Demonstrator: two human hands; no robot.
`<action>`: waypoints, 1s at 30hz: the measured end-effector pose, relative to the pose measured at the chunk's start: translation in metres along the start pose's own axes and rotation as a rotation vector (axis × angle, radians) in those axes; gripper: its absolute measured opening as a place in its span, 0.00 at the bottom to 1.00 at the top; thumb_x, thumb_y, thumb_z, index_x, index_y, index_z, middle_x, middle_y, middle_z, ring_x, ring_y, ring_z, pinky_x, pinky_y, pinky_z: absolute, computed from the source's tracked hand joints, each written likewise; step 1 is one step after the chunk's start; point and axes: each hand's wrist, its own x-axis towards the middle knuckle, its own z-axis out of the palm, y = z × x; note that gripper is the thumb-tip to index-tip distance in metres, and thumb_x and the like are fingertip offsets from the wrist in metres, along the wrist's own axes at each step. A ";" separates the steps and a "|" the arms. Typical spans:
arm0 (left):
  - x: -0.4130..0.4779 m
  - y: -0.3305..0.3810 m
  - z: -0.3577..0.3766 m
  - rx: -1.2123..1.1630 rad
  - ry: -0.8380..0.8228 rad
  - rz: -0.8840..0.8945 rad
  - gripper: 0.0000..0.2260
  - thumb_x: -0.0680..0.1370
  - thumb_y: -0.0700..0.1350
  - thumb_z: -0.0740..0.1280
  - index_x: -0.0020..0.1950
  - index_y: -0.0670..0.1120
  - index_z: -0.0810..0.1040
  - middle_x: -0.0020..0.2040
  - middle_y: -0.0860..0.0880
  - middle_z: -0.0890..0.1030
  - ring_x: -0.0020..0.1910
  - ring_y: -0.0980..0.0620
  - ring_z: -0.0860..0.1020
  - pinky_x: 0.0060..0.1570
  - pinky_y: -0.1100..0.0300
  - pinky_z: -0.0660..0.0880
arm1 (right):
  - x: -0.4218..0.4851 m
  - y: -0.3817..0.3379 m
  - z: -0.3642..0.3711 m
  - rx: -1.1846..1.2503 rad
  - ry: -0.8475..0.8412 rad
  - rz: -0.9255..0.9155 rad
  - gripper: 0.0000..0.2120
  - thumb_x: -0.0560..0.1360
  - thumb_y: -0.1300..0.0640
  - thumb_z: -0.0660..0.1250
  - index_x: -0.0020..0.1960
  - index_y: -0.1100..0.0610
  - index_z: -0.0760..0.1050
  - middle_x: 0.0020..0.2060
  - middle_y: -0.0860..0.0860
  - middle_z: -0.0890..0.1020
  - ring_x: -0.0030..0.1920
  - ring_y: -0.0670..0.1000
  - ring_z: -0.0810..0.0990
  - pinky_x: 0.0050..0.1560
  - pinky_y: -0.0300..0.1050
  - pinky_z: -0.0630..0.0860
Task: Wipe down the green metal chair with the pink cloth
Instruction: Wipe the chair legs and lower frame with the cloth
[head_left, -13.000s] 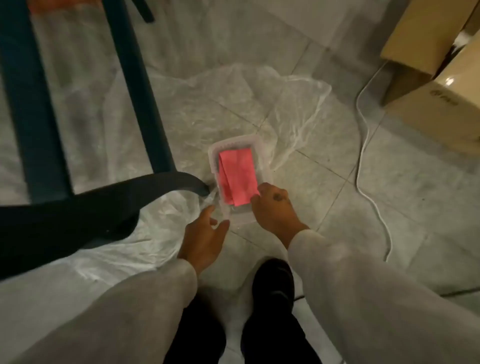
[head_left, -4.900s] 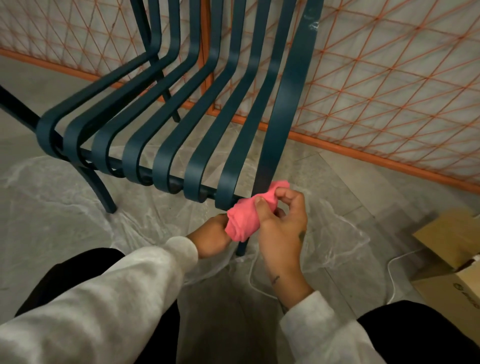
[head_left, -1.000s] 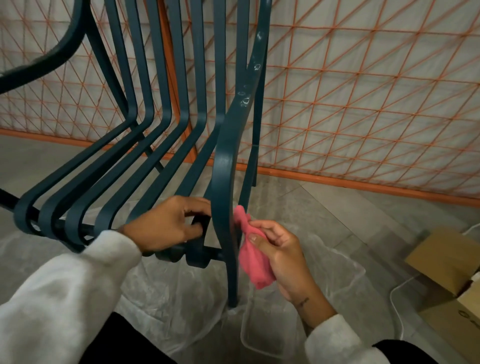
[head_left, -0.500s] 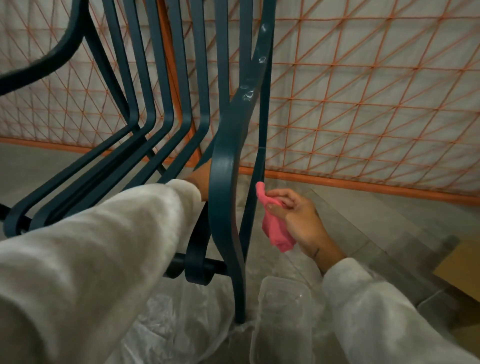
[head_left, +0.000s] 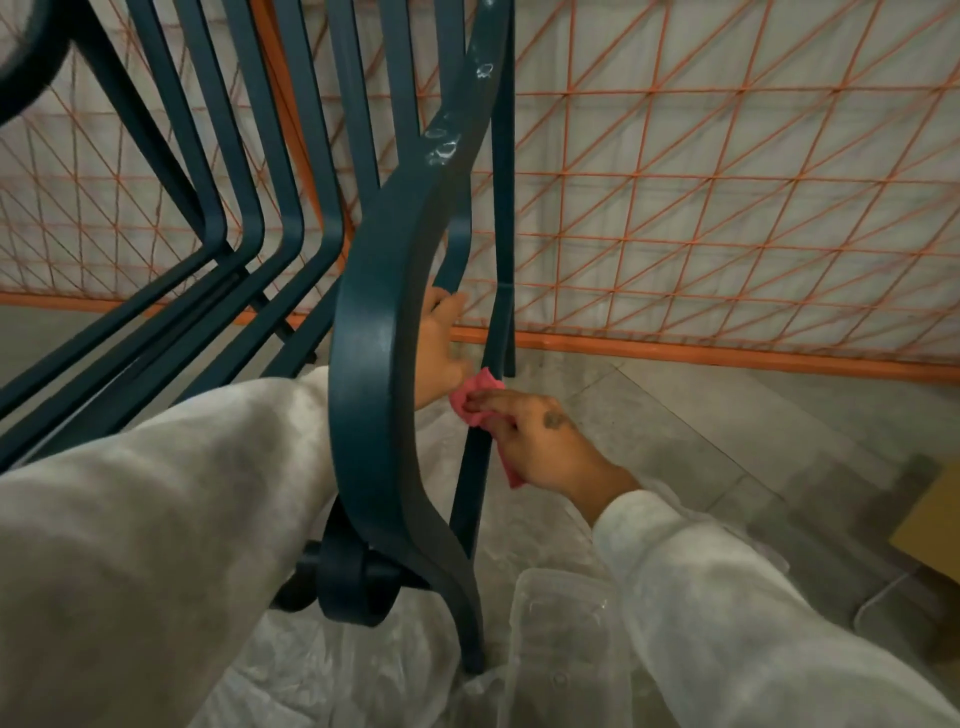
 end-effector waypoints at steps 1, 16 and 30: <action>-0.002 0.005 -0.001 -0.027 -0.030 0.007 0.25 0.77 0.35 0.67 0.73 0.40 0.67 0.73 0.40 0.65 0.65 0.47 0.68 0.46 0.85 0.55 | 0.011 0.002 -0.003 0.017 -0.006 0.031 0.17 0.82 0.60 0.58 0.65 0.46 0.77 0.60 0.51 0.81 0.53 0.54 0.84 0.56 0.51 0.81; 0.027 -0.007 -0.009 0.126 0.007 0.105 0.34 0.70 0.59 0.56 0.73 0.44 0.68 0.67 0.48 0.68 0.63 0.50 0.70 0.64 0.61 0.66 | 0.093 0.020 -0.018 0.149 0.095 0.216 0.22 0.80 0.68 0.58 0.65 0.48 0.78 0.63 0.53 0.78 0.53 0.54 0.81 0.35 0.29 0.74; 0.032 -0.012 -0.004 0.102 0.015 0.120 0.29 0.70 0.56 0.58 0.71 0.48 0.70 0.65 0.50 0.67 0.63 0.52 0.68 0.60 0.68 0.61 | 0.151 0.020 -0.048 -0.189 0.043 0.214 0.25 0.79 0.65 0.58 0.72 0.46 0.68 0.64 0.56 0.74 0.56 0.59 0.79 0.46 0.45 0.79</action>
